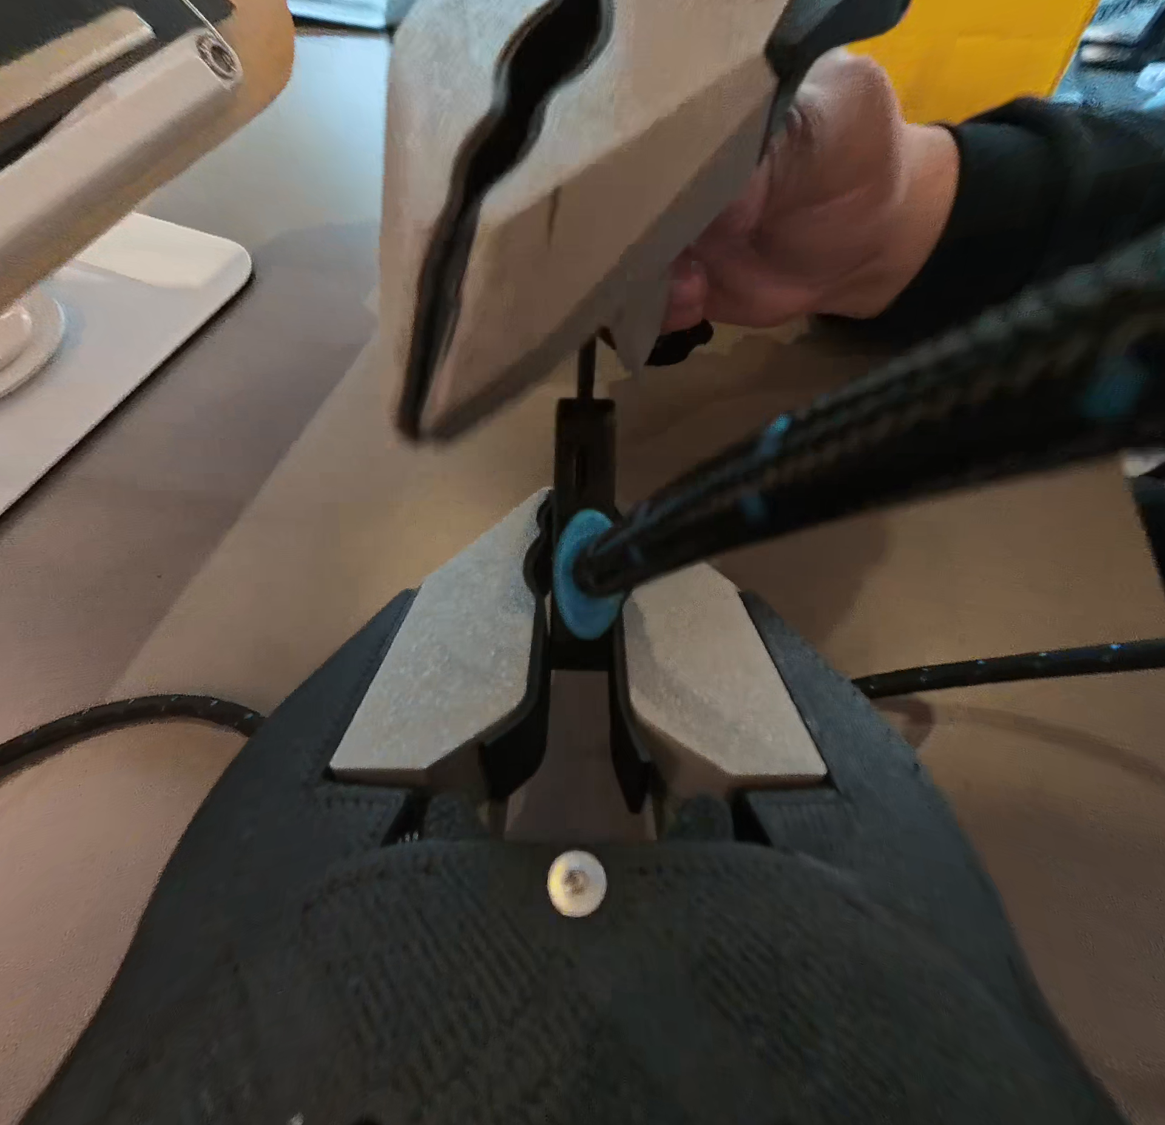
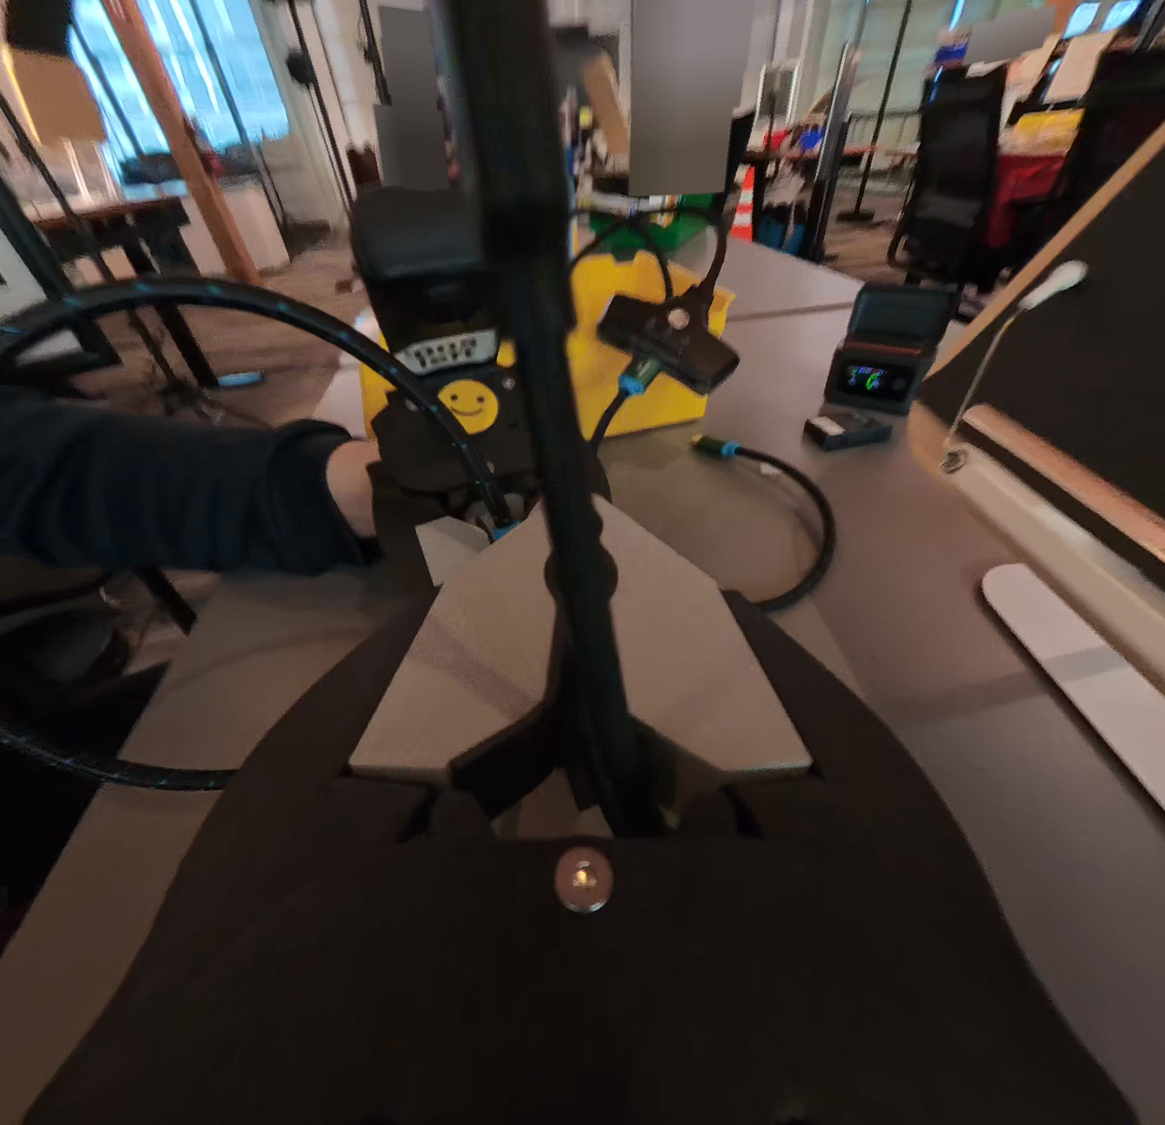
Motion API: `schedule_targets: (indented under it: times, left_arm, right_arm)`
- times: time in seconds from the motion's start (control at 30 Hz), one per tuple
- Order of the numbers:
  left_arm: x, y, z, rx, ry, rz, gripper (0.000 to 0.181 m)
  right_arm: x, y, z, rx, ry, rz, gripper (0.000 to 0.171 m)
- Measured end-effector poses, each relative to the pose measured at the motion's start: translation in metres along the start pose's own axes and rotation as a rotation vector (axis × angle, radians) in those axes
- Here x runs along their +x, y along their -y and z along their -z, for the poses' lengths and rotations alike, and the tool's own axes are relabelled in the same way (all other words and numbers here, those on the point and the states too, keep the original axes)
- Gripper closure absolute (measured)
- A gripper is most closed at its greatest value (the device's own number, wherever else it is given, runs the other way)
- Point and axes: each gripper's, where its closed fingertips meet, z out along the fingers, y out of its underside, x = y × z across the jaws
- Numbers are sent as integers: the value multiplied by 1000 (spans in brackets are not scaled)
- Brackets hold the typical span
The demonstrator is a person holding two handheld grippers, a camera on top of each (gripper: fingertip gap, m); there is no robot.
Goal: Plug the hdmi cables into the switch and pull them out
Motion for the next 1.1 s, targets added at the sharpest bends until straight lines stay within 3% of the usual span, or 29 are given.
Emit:
schedule_targets:
  times: [0.03,0.27,0.33,0.47,0.6,0.7,0.9,1.03,1.1]
  left_arm:
    - [-1,2,3,15,-2,12,170]
    - [-15,-1,9,12,87,-11,170]
    - [-18,0,9,6,123,-29,170]
    - [-17,0,9,-4,119,-30,170]
    - [-14,1,11,2,94,-29,170]
    - [-19,5,15,19,126,-30,170]
    - [-19,12,18,58,125,-18,170]
    - [-12,14,19,91,43,50,170]
    - [-10,13,19,90,17,71,170]
  right_arm:
    - [1,7,4,44,1,-16,171]
    - [1,11,12,59,37,-46,171]
    - [0,8,10,22,35,-38,159]
    - [-3,2,10,-23,48,-37,154]
    - [-4,-10,11,-118,40,22,171]
    - [3,-20,12,-198,-29,87,171]
    - [6,-14,16,-155,-27,27,171]
    - [-1,9,23,5,66,-71,171]
    - [-2,16,27,52,88,-98,163]
